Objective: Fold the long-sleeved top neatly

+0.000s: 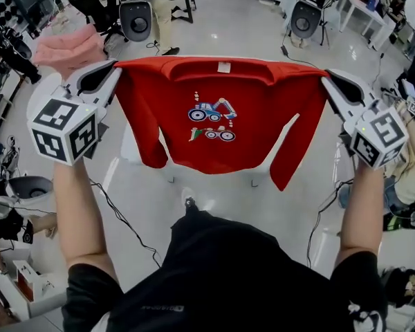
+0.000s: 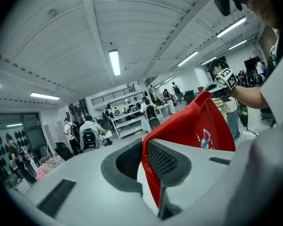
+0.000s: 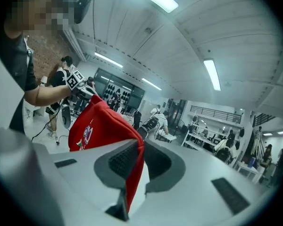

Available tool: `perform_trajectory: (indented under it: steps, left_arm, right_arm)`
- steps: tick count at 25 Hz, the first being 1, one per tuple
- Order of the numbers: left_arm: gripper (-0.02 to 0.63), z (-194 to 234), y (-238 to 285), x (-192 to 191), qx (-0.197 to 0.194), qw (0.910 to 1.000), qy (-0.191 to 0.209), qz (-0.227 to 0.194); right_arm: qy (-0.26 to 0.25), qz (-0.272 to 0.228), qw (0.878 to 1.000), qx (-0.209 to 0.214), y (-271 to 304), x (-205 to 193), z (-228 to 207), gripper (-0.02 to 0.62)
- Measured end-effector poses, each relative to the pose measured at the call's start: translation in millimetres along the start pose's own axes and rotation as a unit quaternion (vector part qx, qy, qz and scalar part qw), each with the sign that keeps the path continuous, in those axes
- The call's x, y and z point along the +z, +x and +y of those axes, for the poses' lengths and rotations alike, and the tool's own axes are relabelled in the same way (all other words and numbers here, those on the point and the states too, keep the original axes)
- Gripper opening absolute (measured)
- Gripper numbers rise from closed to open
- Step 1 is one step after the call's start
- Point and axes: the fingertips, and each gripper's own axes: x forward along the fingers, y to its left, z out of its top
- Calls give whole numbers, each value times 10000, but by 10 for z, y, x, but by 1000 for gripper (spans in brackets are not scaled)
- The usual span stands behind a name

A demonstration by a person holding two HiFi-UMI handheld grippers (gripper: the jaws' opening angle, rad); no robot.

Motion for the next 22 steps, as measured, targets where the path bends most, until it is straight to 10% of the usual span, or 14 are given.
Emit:
perform_trajectory:
  steps: [12, 22]
  left_arm:
    - [32, -21, 1799, -1689, -853, 9801, -910, 1542]
    - [32, 366, 2869, -2279, -1285, 9700, -886, 1866]
  right_arm:
    - [1095, 1744, 9782, -262, 1382, -1910, -188, 43]
    - [1384, 2414, 9582, -669, 2267, -2458, -476, 43]
